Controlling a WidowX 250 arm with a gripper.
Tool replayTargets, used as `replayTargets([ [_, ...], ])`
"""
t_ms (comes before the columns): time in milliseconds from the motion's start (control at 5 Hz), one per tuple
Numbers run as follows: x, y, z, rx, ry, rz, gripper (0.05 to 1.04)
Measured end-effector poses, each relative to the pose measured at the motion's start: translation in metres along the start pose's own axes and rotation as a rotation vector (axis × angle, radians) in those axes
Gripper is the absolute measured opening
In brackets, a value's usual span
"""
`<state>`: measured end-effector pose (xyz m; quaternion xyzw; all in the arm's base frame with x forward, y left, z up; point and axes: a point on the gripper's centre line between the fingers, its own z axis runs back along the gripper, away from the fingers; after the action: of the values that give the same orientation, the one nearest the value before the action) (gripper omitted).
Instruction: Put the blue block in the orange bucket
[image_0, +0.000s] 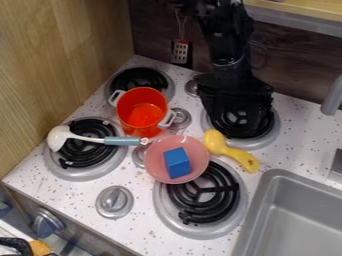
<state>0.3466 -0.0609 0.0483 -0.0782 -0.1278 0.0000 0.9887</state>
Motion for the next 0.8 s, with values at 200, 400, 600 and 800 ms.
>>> replayTargets([
  [200,-0.007,0.002,-0.008,0.006,0.032,0.014,1.000],
  [400,-0.029,0.010,-0.005,0.043,0.048,0.088,1.000],
  [600,-0.043,0.013,0.006,0.076,0.019,0.144,1.000],
  [800,-0.054,0.017,0.011,0.132,0.006,0.224,1.001],
])
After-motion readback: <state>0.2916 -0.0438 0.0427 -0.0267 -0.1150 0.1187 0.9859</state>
